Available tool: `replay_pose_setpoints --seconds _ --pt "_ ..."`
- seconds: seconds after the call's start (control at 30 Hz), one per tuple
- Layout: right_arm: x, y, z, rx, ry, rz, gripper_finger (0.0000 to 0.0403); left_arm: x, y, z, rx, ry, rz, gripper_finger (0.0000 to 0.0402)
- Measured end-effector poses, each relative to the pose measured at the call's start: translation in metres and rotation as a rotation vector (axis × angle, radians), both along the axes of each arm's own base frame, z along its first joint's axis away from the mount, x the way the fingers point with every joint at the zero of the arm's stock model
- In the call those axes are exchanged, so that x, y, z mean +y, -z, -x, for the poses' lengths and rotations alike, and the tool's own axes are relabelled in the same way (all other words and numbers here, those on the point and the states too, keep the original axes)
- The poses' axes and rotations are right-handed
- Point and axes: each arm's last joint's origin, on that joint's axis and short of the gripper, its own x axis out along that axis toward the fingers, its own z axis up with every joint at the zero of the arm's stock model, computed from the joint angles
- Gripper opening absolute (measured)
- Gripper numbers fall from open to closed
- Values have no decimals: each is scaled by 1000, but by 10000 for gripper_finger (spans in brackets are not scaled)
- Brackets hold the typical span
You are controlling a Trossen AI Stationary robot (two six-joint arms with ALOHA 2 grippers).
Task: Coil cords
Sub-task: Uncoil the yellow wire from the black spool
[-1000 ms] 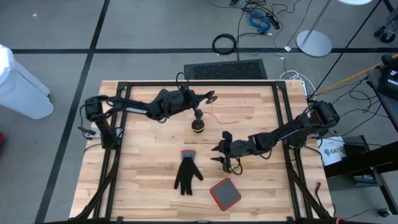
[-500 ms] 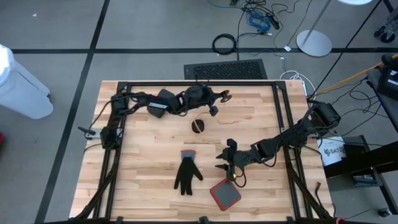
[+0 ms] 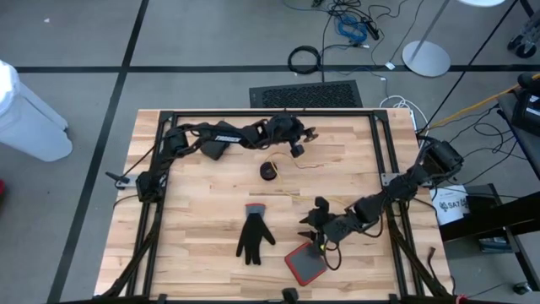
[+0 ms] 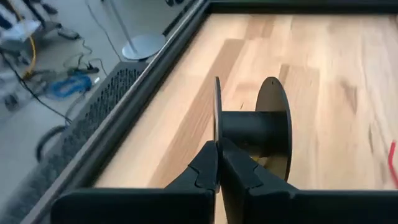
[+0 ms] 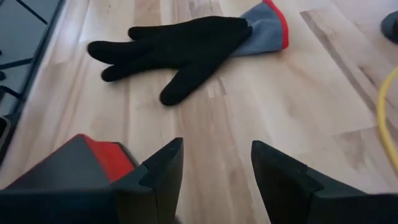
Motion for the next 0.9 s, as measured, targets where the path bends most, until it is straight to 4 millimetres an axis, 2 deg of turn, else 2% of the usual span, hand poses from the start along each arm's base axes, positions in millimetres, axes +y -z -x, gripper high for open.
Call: replay_pose_setpoints --seconds 0.23,0.6,0.73,0.9 --pt "9 0 5 -1 -17 -28 176 -24 -3 -9 143 146 -168 11" --pt "11 -1 6 -5 -15 -47 176 -57 4 -13 355 216 -395 13" --pt "11 -1 6 -5 -16 -47 176 -62 5 -13 374 238 -390 33" --pt "11 -1 6 -4 -16 -47 176 -68 7 -13 373 295 -352 78"
